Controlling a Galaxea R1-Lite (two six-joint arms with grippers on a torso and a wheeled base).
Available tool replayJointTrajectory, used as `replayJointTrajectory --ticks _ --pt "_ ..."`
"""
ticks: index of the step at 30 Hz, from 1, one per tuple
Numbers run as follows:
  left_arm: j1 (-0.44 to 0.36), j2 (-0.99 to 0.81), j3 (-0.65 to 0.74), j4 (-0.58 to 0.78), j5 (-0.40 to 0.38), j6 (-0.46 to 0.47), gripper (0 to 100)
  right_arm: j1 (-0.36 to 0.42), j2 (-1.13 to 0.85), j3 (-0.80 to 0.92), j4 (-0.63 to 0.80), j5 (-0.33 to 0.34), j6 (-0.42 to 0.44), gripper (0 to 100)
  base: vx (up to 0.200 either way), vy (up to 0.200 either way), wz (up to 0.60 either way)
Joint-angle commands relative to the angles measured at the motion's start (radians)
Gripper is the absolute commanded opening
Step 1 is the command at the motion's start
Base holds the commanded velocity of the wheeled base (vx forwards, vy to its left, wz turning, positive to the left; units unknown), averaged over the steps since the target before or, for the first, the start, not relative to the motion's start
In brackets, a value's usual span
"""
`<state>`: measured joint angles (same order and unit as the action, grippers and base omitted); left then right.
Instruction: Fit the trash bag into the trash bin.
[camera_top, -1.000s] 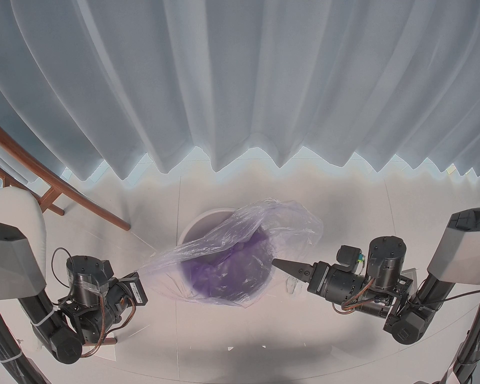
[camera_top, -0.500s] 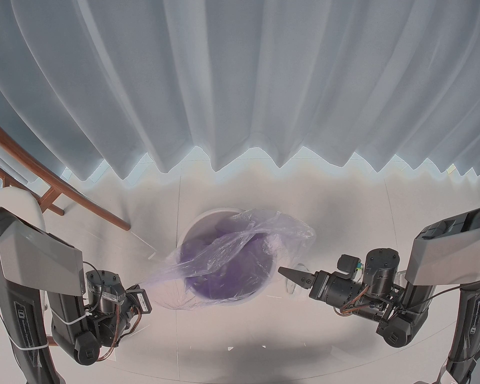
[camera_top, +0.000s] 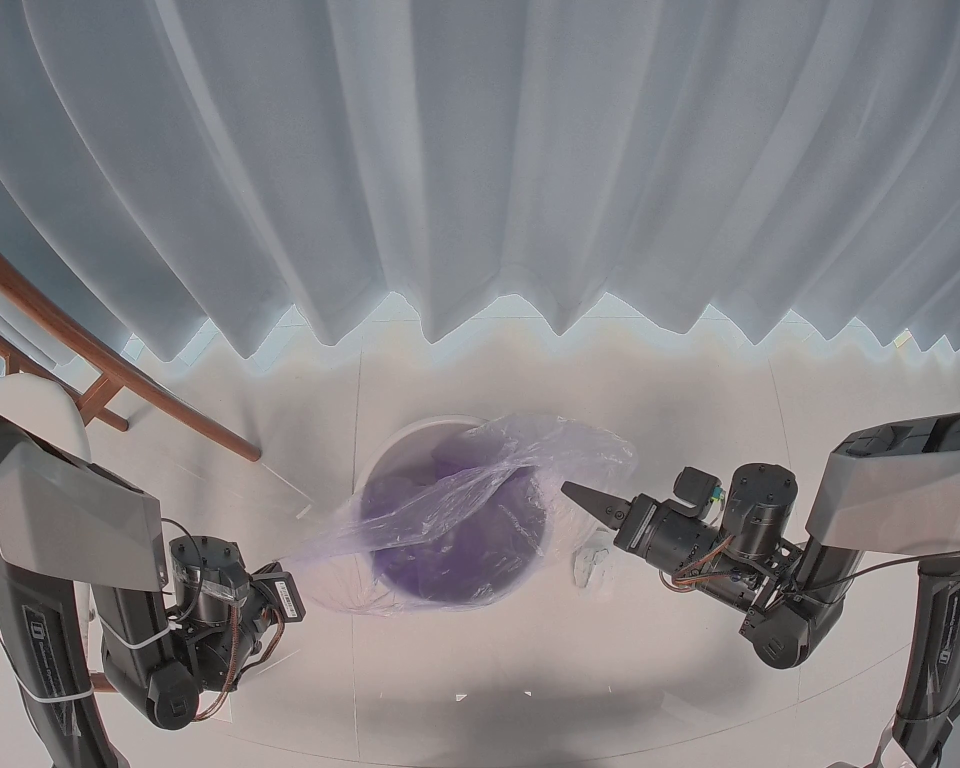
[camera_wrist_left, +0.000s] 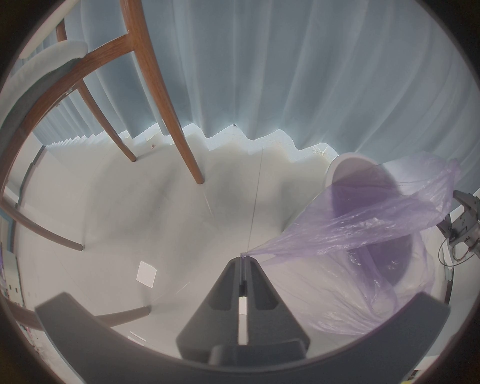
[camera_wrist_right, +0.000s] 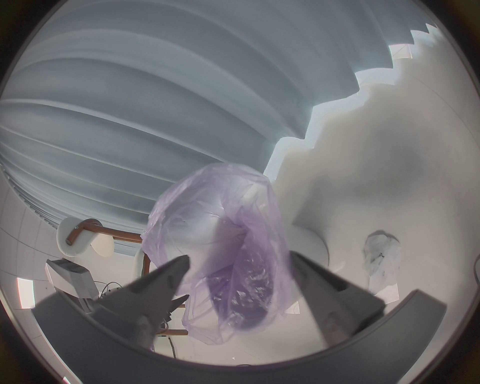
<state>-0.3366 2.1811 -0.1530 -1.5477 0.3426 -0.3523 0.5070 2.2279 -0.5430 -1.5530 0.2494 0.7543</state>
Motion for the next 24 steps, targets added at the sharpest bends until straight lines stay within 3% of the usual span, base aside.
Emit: replayJointTrajectory --ticks 1,11,17,24 --pt "-0.004 -0.018 -0.002 0.001 0.001 0.0 0 0.002 0.006 -0.012 -0.006 0.001 0.002 0 0.0 0.0 0.0" --pt "-0.005 -0.006 0.012 0.001 0.003 0.001 0 0.001 0.021 0.011 -0.006 0.001 0.0 0 0.0 0.0 0.0" --pt "0.005 0.048 0.039 0.001 0.003 0.001 0 0.002 0.024 0.084 0.007 0.047 0.004 0 0.0 0.0 0.0" --pt "0.024 0.108 0.049 0.0 0.001 0.0 0 0.002 0.05 0.084 0.07 0.05 -0.001 0 0.0 0.0 0.0"
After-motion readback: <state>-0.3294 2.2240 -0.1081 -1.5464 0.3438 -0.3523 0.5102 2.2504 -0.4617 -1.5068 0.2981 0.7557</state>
